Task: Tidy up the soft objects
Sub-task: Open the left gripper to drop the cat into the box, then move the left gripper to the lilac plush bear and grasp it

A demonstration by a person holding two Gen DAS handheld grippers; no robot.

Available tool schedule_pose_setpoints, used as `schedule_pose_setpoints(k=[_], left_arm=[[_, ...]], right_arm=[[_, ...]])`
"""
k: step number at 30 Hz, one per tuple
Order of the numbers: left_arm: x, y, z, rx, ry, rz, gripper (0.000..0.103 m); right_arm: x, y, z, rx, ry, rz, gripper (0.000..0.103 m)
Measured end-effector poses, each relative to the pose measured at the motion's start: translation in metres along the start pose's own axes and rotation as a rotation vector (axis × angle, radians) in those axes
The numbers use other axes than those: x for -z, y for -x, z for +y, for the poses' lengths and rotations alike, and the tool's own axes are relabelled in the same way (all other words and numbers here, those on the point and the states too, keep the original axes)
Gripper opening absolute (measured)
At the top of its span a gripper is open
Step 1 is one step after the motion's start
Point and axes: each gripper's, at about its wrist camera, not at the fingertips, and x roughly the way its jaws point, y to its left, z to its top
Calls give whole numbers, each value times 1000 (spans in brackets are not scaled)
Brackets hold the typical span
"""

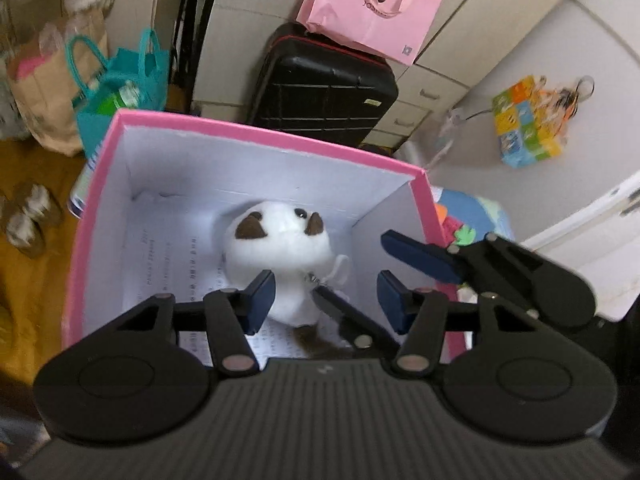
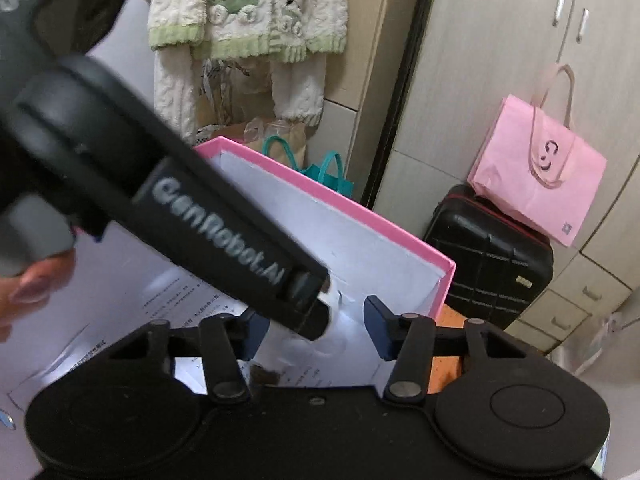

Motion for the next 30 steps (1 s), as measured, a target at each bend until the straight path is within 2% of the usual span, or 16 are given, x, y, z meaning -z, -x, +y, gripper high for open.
schedule_pose_setpoints(k=[3, 8, 12, 14, 20, 24, 26, 30], left_arm=[[6, 20, -8, -53, -64, -49, 55], [33, 71, -29, -136, -208, -147, 63], [62, 108, -46, -165, -301, -181, 65], [76, 125, -57, -163, -343, -188, 70], [116, 161, -86, -138, -416, -179, 75], [142, 176, -103, -134, -468, -165, 79], [159, 177, -112, -145, -505, -160, 85], [188, 168, -124, -156, -563, -131, 85]], right_arm=[[3, 19, -5, -40, -37, -23, 57], [17, 61, -19, -129, -121, -34, 58], [32, 104, -25, -173, -169, -60, 60], [40, 125, -26, -187, -181, -74, 62], [67, 182, -20, -226, -175, -95, 63], [82, 214, -5, -219, -127, -104, 64], [92, 229, 2, -208, -96, -119, 67], [114, 249, 9, -196, -87, -136, 70]])
